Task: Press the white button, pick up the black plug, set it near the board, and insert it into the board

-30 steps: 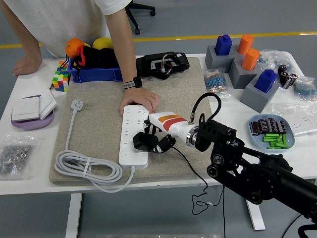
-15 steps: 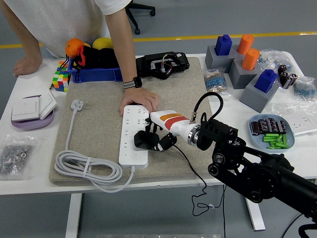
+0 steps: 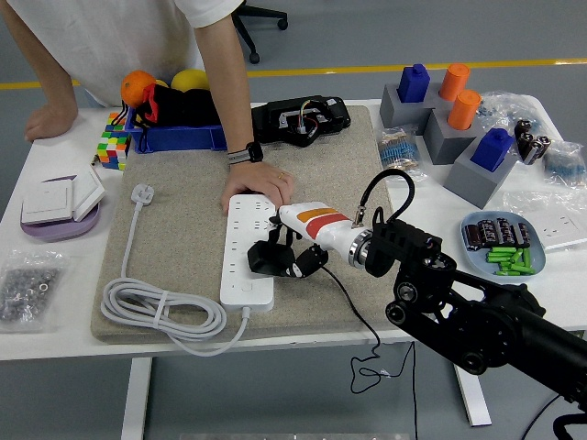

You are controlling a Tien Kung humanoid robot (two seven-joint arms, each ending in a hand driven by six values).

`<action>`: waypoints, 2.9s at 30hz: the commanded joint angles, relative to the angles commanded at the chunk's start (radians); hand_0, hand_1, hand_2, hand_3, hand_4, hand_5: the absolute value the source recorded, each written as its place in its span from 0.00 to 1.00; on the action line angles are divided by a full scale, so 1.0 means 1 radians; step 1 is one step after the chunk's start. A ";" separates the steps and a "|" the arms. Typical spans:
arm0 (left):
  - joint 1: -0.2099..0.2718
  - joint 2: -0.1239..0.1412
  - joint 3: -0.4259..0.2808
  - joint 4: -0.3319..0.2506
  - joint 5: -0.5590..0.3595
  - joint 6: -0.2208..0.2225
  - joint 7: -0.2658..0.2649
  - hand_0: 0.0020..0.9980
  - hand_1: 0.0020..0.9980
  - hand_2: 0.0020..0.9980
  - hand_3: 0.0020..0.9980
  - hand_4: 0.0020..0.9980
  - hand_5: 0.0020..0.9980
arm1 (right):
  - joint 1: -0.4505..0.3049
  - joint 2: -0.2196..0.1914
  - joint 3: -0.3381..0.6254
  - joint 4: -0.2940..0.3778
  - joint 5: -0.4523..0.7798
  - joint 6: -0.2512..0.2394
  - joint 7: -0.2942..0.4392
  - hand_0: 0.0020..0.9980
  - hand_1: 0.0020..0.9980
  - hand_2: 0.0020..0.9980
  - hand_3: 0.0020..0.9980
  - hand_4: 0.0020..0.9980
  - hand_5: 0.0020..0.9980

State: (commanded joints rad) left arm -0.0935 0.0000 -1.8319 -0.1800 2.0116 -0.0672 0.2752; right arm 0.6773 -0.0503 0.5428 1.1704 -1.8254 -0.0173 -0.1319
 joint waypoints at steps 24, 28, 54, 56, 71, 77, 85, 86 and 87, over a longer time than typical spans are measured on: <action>0.001 0.000 -0.006 0.000 0.006 0.000 -0.001 0.62 0.63 0.63 0.69 0.52 0.37 | -0.003 -0.002 0.010 0.010 0.006 0.013 -0.011 0.48 0.48 0.54 0.51 0.91 0.00; 0.003 0.000 -0.007 0.000 0.008 0.000 0.000 0.62 0.62 0.63 0.69 0.52 0.37 | -0.005 -0.004 0.013 0.017 0.008 0.016 -0.013 0.48 0.48 0.54 0.51 0.91 0.00; 0.011 0.000 -0.003 0.000 0.011 -0.001 0.002 0.62 0.63 0.63 0.69 0.52 0.37 | -0.017 -0.008 0.031 0.039 0.006 0.019 -0.013 0.48 0.49 0.55 0.51 0.94 0.00; 0.011 0.000 -0.003 0.000 0.011 -0.002 0.002 0.62 0.63 0.63 0.69 0.52 0.37 | -0.018 -0.008 0.034 0.041 0.004 0.020 -0.014 0.48 0.49 0.55 0.51 0.94 0.00; 0.008 0.000 -0.002 0.000 0.005 -0.001 0.001 0.62 0.63 0.63 0.69 0.52 0.37 | -0.029 -0.017 0.068 0.067 0.003 0.018 -0.013 0.47 0.49 0.55 0.51 0.96 0.00; 0.005 0.000 0.001 0.000 -0.003 -0.001 -0.001 0.62 0.63 0.63 0.69 0.52 0.37 | -0.080 -0.047 0.120 0.127 0.065 -0.003 0.011 0.48 0.50 0.54 0.50 0.95 0.00; 0.004 0.000 -0.002 0.000 -0.006 0.001 -0.004 0.62 0.63 0.63 0.69 0.52 0.37 | -0.173 -0.092 0.208 0.276 0.098 -0.033 0.019 0.59 0.59 0.56 0.55 0.97 0.25; 0.004 0.000 -0.003 0.000 -0.007 0.001 -0.004 0.62 0.63 0.63 0.69 0.52 0.37 | -0.183 -0.095 0.212 0.290 0.105 -0.035 0.020 0.59 0.59 0.56 0.55 0.97 0.25; 0.003 0.000 -0.001 0.000 -0.008 0.002 -0.005 0.62 0.63 0.63 0.69 0.52 0.37 | -0.202 -0.103 0.217 0.313 0.123 -0.036 0.019 0.82 0.80 0.73 0.70 0.94 0.52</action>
State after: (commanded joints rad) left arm -0.0910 0.0000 -1.8326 -0.1800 2.0039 -0.0651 0.2701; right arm 0.4751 -0.1529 0.7599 1.4830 -1.7019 -0.0536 -0.1131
